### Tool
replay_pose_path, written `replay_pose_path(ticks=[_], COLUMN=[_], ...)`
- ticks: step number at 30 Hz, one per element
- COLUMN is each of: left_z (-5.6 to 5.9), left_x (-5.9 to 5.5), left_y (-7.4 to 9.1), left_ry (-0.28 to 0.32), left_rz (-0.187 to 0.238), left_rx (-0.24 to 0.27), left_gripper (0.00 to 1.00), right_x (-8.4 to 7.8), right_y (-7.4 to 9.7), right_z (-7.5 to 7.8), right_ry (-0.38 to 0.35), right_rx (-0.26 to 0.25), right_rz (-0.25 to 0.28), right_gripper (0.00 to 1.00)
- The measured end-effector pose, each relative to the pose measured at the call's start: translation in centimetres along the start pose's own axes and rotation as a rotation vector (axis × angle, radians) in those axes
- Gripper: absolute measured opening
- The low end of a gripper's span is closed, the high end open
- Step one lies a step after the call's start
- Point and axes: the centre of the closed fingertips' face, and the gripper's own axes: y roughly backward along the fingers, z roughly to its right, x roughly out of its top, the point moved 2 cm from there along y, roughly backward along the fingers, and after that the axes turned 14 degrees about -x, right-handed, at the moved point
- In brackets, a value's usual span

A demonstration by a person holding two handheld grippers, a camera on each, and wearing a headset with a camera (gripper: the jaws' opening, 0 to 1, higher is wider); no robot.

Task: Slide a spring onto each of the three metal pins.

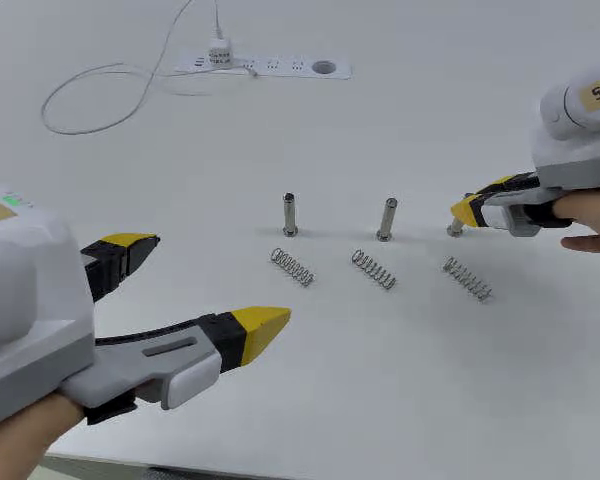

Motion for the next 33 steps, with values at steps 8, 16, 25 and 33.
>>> replay_pose_path(ticks=[8, 16, 25, 33], left_z=[-0.4, -0.3, -0.3, -0.2], left_x=[0.1, 0.1, 0.0, 0.0], left_y=[0.3, 0.2, 0.1, 0.1], left_ry=[0.011, 0.011, 0.013, 0.011], left_rz=[0.012, 0.013, 0.009, 0.004], left_rx=[0.019, 0.015, 0.016, 0.013], left_gripper=[0.84, 0.85, 0.85, 0.85], right_x=[-0.2, -1.6, -2.8, -4.2], right_y=[1.5, 2.3, 3.1, 3.4], right_z=[-0.6, -1.4, -1.8, -2.6], right_ry=[-0.015, 0.010, 0.041, 0.082], right_rx=[0.036, 0.079, 0.111, 0.143], right_rz=[-0.022, -0.074, -0.119, -0.162], right_gripper=[0.31, 0.33, 0.33, 0.32])
